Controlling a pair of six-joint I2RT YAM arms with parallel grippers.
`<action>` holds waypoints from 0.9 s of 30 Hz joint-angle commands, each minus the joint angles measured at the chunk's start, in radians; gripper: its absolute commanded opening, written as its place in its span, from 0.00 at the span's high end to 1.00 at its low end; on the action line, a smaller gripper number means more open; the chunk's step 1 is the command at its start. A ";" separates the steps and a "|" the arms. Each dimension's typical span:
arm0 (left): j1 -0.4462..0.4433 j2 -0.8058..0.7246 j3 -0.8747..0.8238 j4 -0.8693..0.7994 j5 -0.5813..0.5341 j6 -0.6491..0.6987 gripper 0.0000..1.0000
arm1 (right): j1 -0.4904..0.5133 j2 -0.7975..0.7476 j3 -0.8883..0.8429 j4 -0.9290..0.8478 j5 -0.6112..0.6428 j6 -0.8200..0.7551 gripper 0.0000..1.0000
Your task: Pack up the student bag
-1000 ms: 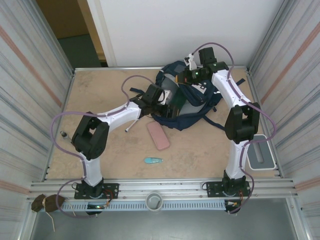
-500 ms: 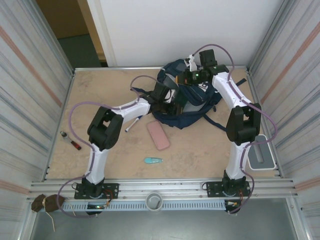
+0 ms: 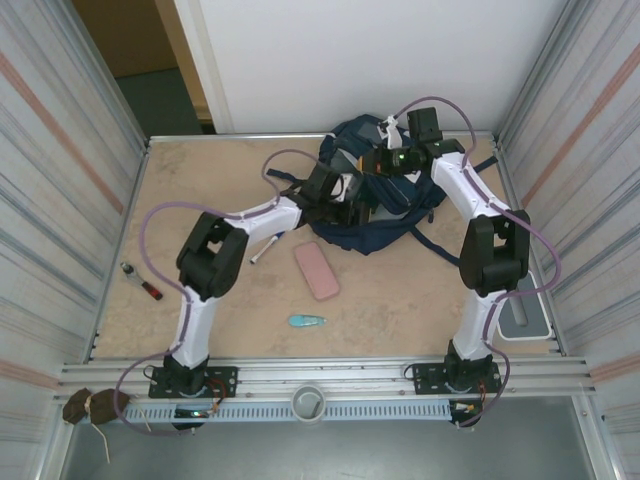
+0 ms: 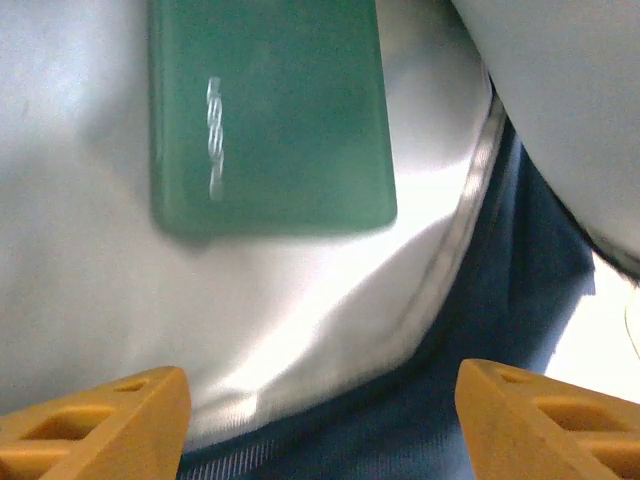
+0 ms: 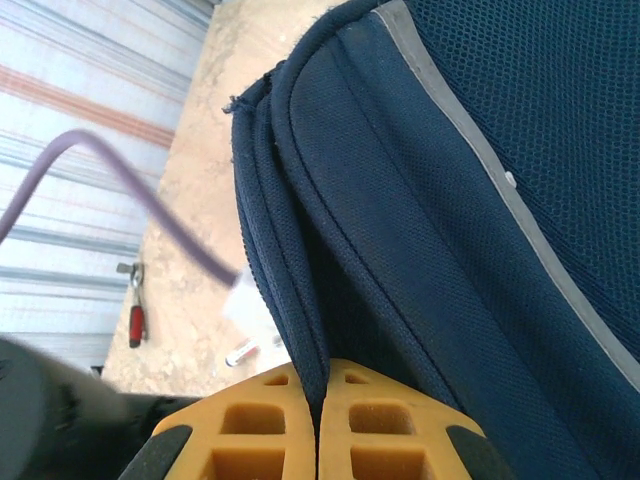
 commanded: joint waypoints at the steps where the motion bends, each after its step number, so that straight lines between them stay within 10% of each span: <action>1: -0.005 -0.184 -0.112 0.047 -0.001 0.031 0.27 | -0.015 -0.047 -0.009 -0.006 -0.007 0.034 1.00; 12: -0.019 -0.617 -0.646 -0.086 -0.357 -0.080 0.16 | -0.021 -0.031 -0.015 0.010 -0.010 0.028 1.00; 27: -0.251 -0.381 -0.494 -0.216 -0.646 -0.201 0.01 | -0.023 -0.012 -0.043 0.061 -0.059 0.043 1.00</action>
